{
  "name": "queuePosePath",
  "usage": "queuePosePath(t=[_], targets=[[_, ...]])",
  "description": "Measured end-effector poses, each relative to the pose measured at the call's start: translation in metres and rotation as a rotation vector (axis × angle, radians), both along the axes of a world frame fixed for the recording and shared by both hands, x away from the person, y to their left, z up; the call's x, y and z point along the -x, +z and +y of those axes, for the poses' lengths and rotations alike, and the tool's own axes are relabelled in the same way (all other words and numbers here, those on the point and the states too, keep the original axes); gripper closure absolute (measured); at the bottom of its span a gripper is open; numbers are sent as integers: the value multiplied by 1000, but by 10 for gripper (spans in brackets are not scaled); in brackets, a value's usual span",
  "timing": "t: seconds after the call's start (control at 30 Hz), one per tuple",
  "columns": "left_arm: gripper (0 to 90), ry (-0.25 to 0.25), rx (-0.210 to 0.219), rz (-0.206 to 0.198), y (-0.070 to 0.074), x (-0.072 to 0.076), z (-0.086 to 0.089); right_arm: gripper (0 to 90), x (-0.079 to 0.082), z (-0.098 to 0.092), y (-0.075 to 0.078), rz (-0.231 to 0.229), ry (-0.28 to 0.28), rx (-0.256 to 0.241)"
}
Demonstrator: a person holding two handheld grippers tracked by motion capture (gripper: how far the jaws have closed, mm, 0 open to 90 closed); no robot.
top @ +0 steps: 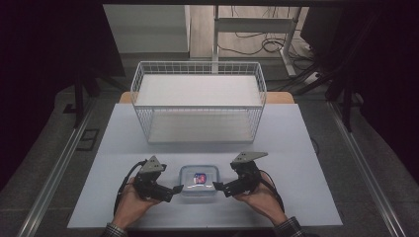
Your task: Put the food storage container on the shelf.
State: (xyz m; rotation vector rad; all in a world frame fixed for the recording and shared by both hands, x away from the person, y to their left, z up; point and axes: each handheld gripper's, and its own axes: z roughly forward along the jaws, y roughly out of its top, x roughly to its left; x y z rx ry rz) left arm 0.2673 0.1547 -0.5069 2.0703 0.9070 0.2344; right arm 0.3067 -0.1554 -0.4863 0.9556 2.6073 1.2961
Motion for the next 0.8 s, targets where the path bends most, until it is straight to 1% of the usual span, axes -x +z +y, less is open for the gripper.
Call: queuePosePath(t=[0.03, 0.07, 0.1, 0.13, 0.2, 0.23, 0.3, 0.33, 0.37, 0.4, 0.43, 0.47, 0.5, 0.53, 0.57, 0.6, 0.63, 0.73, 0.77, 0.8], targets=[[21, -5, -3, 6, -1, -2, -2, 4, -1, 2, 0, 4, 5, -3], [27, -8, -4, 14, -3, -4, -4, 7, -1, 6, -2, 7, 19, 8], [27, -10, -1, 21, -4, -5, -5, 7, -1, 6, -2, 7, 19, 8], [32, -12, -1, 38, -6, -9, -7, 10, -2, 11, -4, 8, 30, 27], [33, -17, -4, 53, -8, -14, -9, 14, -2, 16, -7, 11, 42, 36], [33, -18, 2, 59, -8, -16, -10, 16, -3, 19, -8, 22, 43, 43], [33, -26, 17, 86, -8, -21, -13, 22, -6, 23, -10, 27, 47, 59], [33, -32, 23, 98, -10, -23, -14, 28, -8, 26, -11, 35, 48, 59], [26, -36, 44, 118, -12, -26, -14, 35, -10, 28, -12, 52, 51, 60], [26, -36, 44, 118, -12, -26, -14, 35, -10, 28, -12, 52, 51, 60], [26, -41, 67, 137, -14, -27, -14, 42, -12, 29, -14, 66, 54, 61], [27, -66, 109, 180, -19, -28, -13, 58, -15, 30, -19, 112, 59, 54], [30, -66, 109, 180, -19, -28, -13, 58, -15, 30, -19, 112, 59, 54], [50, -77, 122, 195, -20, -28, -13, 82, -17, 28, -22, 161, 65, 27], [69, -93, 144, 219, -21, -28, -14, 97, -17, 27, -22, 174, 68, 21], [102, -111, 151, 232, -20, -27, -14, 122, -16, 27, -22, 185, 74, 18], [122, -109, 146, 231, -20, -25, -14, 122, -15, 27, -22, 196, 79, 19], [123, -108, 139, 238, -19, -22, -14, 134, -13, 26, -22, 196, 86, 27], [147, -107, 145, 251, -20, -20, -12, 183, -11, 22, -20, 199, 81, 19], [158, -107, 154, 257, -20, -19, -10, 202, -10, 20, -20, 204, 79, 14]])
